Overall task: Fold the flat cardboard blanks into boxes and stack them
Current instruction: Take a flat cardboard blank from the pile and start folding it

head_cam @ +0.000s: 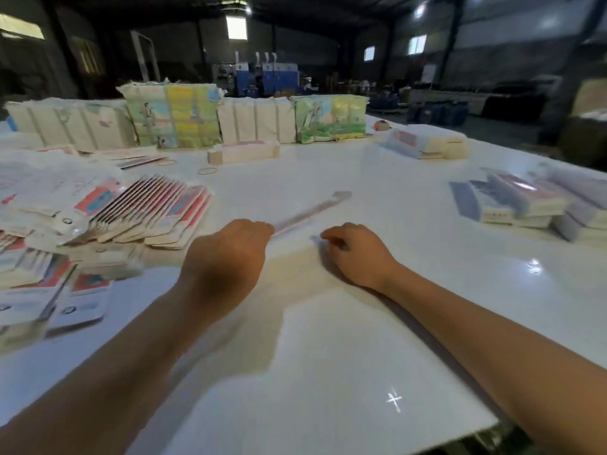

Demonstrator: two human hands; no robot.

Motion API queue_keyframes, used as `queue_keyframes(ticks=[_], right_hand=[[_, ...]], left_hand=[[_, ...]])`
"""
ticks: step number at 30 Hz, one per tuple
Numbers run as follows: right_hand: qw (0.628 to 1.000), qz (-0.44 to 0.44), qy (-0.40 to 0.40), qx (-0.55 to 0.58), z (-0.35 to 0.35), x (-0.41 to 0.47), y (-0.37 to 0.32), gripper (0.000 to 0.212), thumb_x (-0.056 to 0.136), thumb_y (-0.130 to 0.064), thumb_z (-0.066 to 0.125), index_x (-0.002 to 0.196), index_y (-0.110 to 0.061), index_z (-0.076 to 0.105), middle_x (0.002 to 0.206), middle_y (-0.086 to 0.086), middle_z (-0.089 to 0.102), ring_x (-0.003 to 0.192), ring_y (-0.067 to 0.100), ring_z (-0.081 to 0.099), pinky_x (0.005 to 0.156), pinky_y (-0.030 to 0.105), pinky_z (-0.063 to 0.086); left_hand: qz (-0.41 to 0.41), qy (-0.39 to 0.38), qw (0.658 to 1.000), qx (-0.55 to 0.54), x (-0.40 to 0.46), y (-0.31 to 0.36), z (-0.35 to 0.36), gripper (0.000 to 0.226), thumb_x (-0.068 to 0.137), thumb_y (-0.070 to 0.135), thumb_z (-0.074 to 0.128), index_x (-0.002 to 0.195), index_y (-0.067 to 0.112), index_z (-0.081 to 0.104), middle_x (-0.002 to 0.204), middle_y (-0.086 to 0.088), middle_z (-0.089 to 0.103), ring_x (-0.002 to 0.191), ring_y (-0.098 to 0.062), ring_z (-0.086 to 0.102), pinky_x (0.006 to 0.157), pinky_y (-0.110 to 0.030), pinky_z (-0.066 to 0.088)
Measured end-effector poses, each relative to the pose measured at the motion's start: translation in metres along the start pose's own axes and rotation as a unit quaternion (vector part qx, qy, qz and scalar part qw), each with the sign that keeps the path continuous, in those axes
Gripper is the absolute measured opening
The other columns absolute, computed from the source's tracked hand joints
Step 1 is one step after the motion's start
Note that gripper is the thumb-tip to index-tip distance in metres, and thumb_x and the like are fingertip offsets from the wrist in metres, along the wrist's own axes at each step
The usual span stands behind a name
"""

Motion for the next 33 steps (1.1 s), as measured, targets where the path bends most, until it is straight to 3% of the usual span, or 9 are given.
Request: queue_keyframes(ticks=[5,8,10,14,16,18,20,26,33], right_hand=[[0.963,0.111,0.047,0.239,-0.012,-0.001,0.019,0.029,0.085,0.004,0.044,0.090,-0.004,0.072,0.081,0.001,0.065,0.072,0.014,0.056,0.065,0.021,0.041],[0.764,0.232,0.046,0.600,-0.003,-0.005,0.034,0.031,0.092,-0.013,0.036,0.078,0.000,0.060,0.056,0.010,0.063,0.050,0.020,0.061,0.041,0.022,0.046],[0.705,0.258,0.028,0.660,-0.003,-0.008,0.037,0.043,0.097,-0.033,0.035,0.077,-0.002,0.057,0.051,0.010,0.059,0.041,0.020,0.058,0.034,0.018,0.039],[0.780,0.226,0.001,0.583,-0.001,-0.011,0.024,0.014,0.093,-0.006,0.046,0.085,0.002,0.055,0.053,0.008,0.061,0.038,0.015,0.054,0.033,0.020,0.039],[0.792,0.193,-0.027,0.579,0.004,-0.012,0.009,0.012,0.091,0.001,0.047,0.085,0.005,0.057,0.058,0.010,0.065,0.041,0.018,0.057,0.034,0.021,0.042],[0.793,0.153,-0.072,0.586,0.010,-0.014,-0.008,0.013,0.093,0.001,0.048,0.090,0.005,0.060,0.066,0.010,0.069,0.047,0.019,0.061,0.037,0.023,0.047],[0.801,0.125,-0.086,0.579,0.011,-0.016,-0.019,0.013,0.094,-0.002,0.048,0.095,0.002,0.061,0.074,0.012,0.071,0.052,0.020,0.063,0.040,0.025,0.050],[0.924,0.033,0.071,0.373,-0.024,-0.020,-0.016,0.033,0.098,-0.021,0.049,0.130,-0.026,0.043,0.093,0.003,0.059,0.057,0.012,0.061,0.050,0.027,0.051],[0.910,0.059,0.205,0.356,-0.041,-0.030,-0.006,0.010,0.090,-0.009,0.056,0.083,-0.013,0.062,0.068,-0.005,0.059,0.053,0.005,0.054,0.052,0.022,0.048]], left_hand=[[0.015,-0.025,0.988,-0.151,-0.017,0.001,0.024,0.043,0.082,0.014,0.033,0.103,0.006,0.070,0.087,-0.015,0.068,0.077,-0.035,0.065,0.055,-0.048,0.053],[0.041,-0.042,0.983,-0.174,-0.015,0.003,0.025,0.048,0.083,0.019,0.030,0.107,0.007,0.069,0.095,-0.014,0.069,0.082,-0.034,0.065,0.059,-0.048,0.054],[0.056,-0.041,0.982,-0.178,-0.016,0.005,0.024,0.047,0.083,0.019,0.031,0.109,0.006,0.068,0.098,-0.013,0.069,0.083,-0.034,0.065,0.059,-0.047,0.055],[0.035,-0.016,0.988,-0.147,-0.016,0.002,0.021,0.036,0.081,0.013,0.056,0.115,0.006,0.065,0.111,-0.015,0.067,0.094,-0.036,0.065,0.065,-0.049,0.057],[0.012,-0.033,0.992,-0.121,-0.011,0.004,0.024,0.058,0.079,0.031,0.071,0.127,0.003,0.056,0.127,-0.021,0.057,0.108,-0.042,0.058,0.083,-0.055,0.051],[-0.026,-0.059,0.991,-0.113,-0.006,0.005,0.028,0.082,0.078,0.059,0.058,0.134,0.001,0.048,0.132,-0.024,0.052,0.114,-0.045,0.053,0.094,-0.059,0.042],[-0.055,-0.071,0.991,-0.103,-0.004,0.007,0.027,0.093,0.072,0.070,0.040,0.133,0.000,0.048,0.120,-0.024,0.058,0.103,-0.043,0.057,0.088,-0.051,0.044],[-0.149,-0.083,0.978,-0.124,-0.002,-0.015,0.026,0.089,0.061,0.076,0.033,0.126,0.017,0.048,0.111,-0.004,0.061,0.096,-0.026,0.058,0.072,-0.034,0.041],[-0.174,-0.076,0.974,-0.122,-0.002,-0.029,0.028,0.072,0.063,0.080,0.041,0.104,0.021,0.047,0.097,0.003,0.060,0.083,-0.021,0.057,0.063,-0.029,0.036]])
Point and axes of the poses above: each hand's wrist, its own x-axis towards the middle knuckle, its own z-axis out of the palm, y = z × x, the point moved 9 cm from there along x, towards the middle knuckle
